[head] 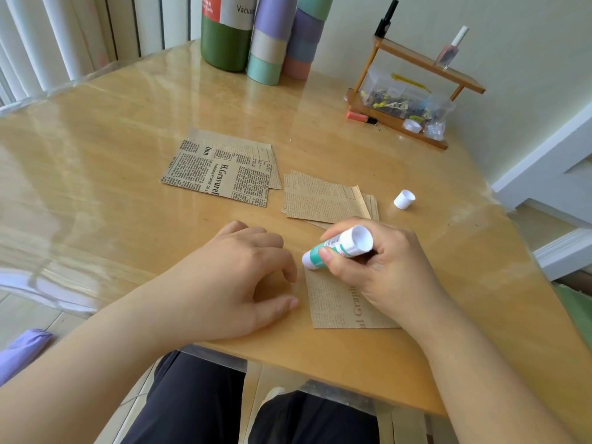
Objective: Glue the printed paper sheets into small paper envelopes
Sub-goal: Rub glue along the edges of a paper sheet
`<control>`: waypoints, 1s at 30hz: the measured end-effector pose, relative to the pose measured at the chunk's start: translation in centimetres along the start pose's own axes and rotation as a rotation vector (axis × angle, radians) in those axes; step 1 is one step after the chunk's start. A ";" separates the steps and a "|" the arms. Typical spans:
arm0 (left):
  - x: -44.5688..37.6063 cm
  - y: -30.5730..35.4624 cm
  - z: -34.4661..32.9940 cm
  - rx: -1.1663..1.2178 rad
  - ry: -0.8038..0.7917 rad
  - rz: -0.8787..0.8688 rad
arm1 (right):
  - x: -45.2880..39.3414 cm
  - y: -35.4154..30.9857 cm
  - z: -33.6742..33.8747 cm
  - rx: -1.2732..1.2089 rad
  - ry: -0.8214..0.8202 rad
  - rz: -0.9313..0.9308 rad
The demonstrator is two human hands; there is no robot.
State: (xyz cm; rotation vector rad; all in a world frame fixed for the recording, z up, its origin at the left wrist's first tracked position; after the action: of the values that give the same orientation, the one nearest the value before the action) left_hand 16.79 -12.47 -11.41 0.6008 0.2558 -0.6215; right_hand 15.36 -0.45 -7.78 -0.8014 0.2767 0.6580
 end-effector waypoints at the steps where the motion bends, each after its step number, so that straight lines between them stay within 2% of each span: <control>1: 0.0 0.0 0.0 -0.001 -0.005 0.002 | 0.4 -0.2 0.0 -0.001 0.000 0.001; 15: 0.2 0.5 -0.8 0.006 -0.073 -0.074 | 4.4 -2.7 0.6 0.038 -0.032 0.050; 30: 0.3 0.7 -1.0 -0.009 -0.086 -0.083 | 4.5 -2.4 0.8 0.048 -0.018 0.027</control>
State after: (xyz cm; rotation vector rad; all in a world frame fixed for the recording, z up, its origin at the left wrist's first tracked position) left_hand 17.36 -11.53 -12.03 0.5550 0.2031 -0.7242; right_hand 20.36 0.85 -7.95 -0.7469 0.2858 0.6817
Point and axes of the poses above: each hand's wrist, its own x-axis away from the middle knuckle, its own z-axis out of the back of the hand, y = z × x, the point moved 9 cm from there along -x, towards the middle knuckle, and after that the axes turned 11 degrees about z, right-handed, at the moved point
